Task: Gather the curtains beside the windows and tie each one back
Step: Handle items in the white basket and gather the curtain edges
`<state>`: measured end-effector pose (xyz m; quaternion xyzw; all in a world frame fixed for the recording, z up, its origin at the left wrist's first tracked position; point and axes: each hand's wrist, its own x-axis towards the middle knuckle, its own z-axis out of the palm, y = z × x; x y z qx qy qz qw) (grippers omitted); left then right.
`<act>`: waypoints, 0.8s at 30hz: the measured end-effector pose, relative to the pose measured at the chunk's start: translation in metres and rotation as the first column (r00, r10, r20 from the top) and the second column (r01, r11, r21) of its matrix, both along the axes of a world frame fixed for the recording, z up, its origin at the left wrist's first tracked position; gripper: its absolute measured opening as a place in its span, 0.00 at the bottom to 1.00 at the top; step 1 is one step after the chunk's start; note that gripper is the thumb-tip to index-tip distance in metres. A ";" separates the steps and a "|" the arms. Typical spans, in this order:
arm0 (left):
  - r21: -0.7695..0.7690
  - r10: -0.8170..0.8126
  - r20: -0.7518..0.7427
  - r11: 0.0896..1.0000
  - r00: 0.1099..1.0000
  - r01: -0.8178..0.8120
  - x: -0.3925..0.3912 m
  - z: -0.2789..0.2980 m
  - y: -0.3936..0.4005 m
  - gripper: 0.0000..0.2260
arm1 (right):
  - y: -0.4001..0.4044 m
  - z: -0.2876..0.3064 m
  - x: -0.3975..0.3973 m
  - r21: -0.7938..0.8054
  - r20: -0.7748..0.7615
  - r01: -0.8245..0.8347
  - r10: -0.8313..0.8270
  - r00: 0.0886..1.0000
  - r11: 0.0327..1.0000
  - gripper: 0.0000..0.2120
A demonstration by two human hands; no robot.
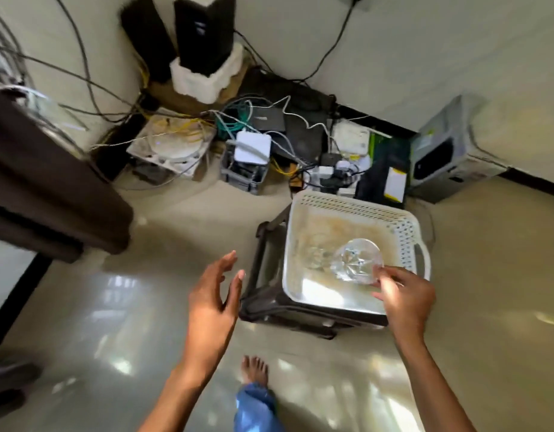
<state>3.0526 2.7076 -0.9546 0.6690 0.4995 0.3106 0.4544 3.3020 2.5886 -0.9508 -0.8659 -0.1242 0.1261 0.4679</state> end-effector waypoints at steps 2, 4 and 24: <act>0.027 -0.020 -0.026 0.999 0.999 0.020 0.024 -0.008 0.006 0.12 | -0.008 -0.017 0.031 0.035 -0.048 0.087 -0.086 0.995 0.996 0.02; 0.034 -0.048 -0.044 0.998 0.998 0.050 0.041 -0.016 0.012 0.12 | -0.011 -0.035 0.053 0.023 -0.097 0.143 -0.140 0.985 0.989 0.03; -0.027 0.007 -0.158 1.000 0.987 -0.012 0.033 -0.037 0.016 0.12 | 0.008 -0.072 0.060 -0.331 -0.152 0.152 -0.212 0.965 0.931 0.14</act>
